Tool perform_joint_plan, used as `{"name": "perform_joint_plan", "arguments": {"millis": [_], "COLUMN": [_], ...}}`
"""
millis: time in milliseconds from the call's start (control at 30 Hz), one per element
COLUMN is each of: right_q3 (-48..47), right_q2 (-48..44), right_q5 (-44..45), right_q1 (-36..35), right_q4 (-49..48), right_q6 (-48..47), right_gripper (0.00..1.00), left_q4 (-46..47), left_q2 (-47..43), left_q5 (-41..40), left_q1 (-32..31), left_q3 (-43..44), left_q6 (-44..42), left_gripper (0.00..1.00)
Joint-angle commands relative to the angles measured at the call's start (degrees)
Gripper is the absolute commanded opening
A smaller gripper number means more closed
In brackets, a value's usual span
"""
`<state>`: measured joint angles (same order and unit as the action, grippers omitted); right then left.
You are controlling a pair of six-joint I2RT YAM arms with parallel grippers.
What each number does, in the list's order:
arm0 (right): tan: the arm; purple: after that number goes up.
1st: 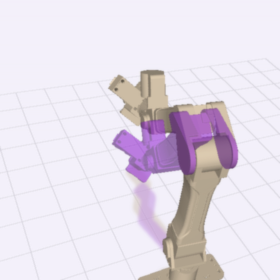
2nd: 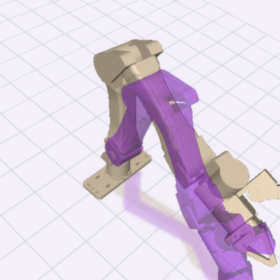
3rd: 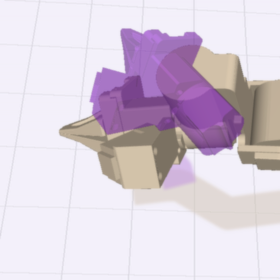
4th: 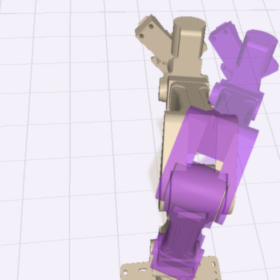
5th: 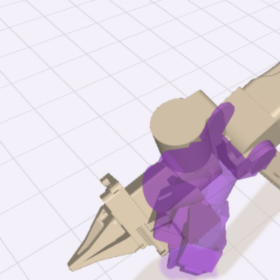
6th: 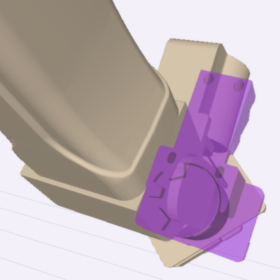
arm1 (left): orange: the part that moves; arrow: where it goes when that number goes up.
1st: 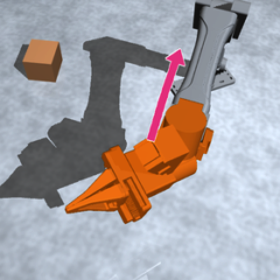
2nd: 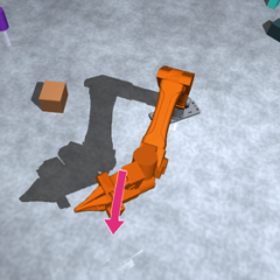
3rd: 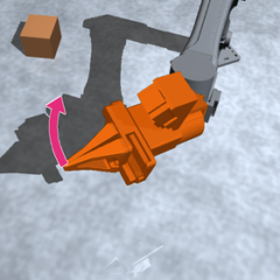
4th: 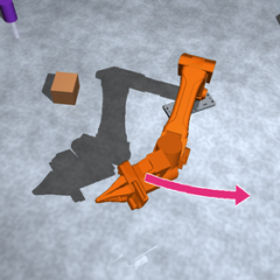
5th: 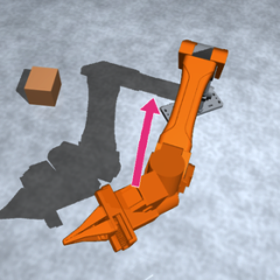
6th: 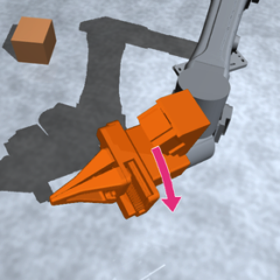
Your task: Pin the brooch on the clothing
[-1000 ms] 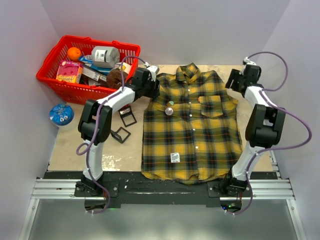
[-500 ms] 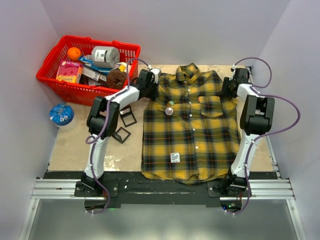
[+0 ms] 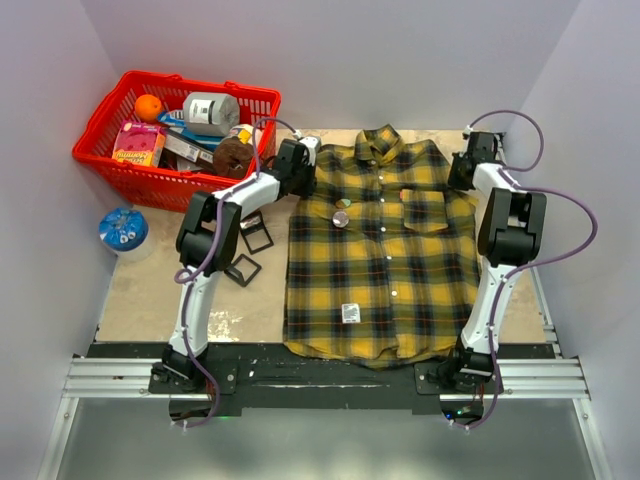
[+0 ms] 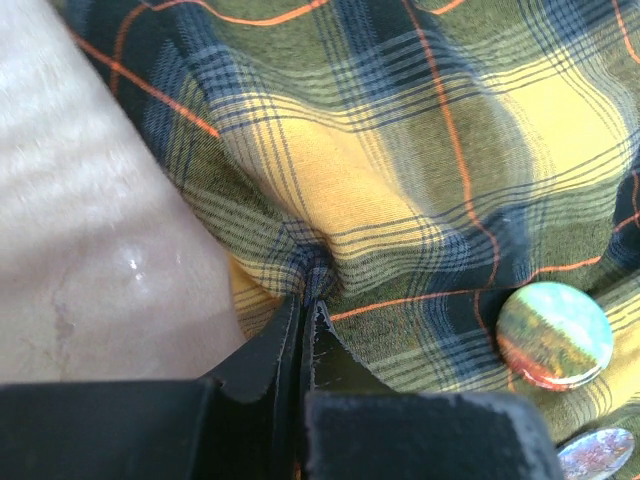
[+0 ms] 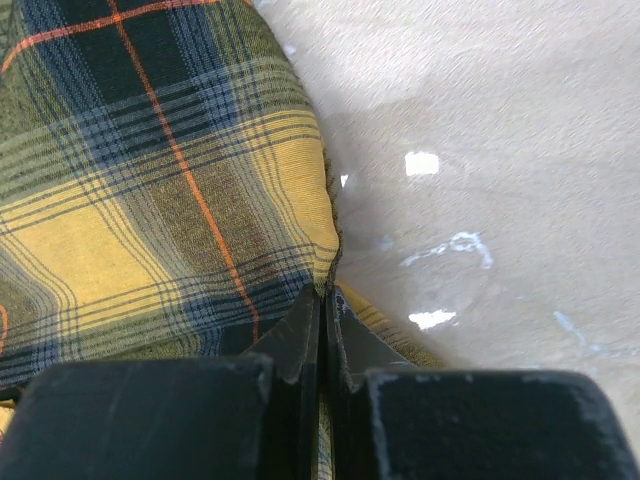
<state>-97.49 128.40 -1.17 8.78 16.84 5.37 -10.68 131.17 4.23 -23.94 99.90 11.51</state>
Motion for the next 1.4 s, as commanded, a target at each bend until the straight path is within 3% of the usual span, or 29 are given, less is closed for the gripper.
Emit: {"name": "perform_joint_plan", "arguments": {"millis": [0, 667, 733, 767, 800, 867, 900, 933, 1033, 1100, 1367], "right_q3": [-3.8, -17.6, -17.5, -17.3, -16.5, -15.4, -14.0, -13.2, -9.6, -6.4, 5.5], "right_q2": [1.5, 10.0, 9.5, 9.1, 8.6, 6.6, 5.8, 3.9, -0.2, -2.5, -15.3], "right_q5": [5.7, 5.6, 5.0, 4.9, 4.7, 3.2, 2.5, 1.7, 1.3, -0.2, -2.3], "right_q1": [1.6, 1.8, 1.9, 1.8, 1.8, 1.8, 1.8, 1.8, 1.8, 1.8, 1.5], "right_q4": [-0.3, 2.8, 2.6, 2.1, 1.8, 0.4, -0.2, -0.7, -3.1, -4.4, -10.0], "right_q6": [1.4, 2.6, 2.7, 2.7, 2.7, 2.3, 2.1, 2.0, 2.0, 2.2, 5.0], "right_gripper": [0.0, 0.02, 0.11, 0.16, 0.28, 0.42, 0.5, 0.64, 0.77, 0.8, 0.85], "left_q4": [2.6, 7.2, 7.9, 8.4, 9.8, 13.4, 16.4, 17.9, 21.3, 23.0, 24.8], "left_q2": [1.3, 10.0, 9.4, 8.8, 8.2, 5.2, 4.0, 1.7, -2.0, -3.5, -11.1], "left_q5": [-3.2, 0.9, 1.0, 1.0, 0.9, 0.8, 1.0, 1.0, 0.3, -0.1, -3.3], "left_q1": [3.6, 3.9, 3.8, 3.9, 3.9, 3.8, 3.8, 3.7, 3.3, 2.9, -3.3], "left_q3": [4.2, 17.7, 17.0, 16.4, 15.4, 11.0, 9.3, 6.3, 2.5, 1.0, -2.3], "left_q6": [0.9, -0.9, -0.9, -1.0, -1.0, -1.3, -1.5, -1.7, -2.5, -3.2, -9.4], "left_gripper": [0.0, 0.0, 0.11, 0.29, 0.39, 0.6, 0.64, 0.68, 0.82, 0.96, 0.99]}}
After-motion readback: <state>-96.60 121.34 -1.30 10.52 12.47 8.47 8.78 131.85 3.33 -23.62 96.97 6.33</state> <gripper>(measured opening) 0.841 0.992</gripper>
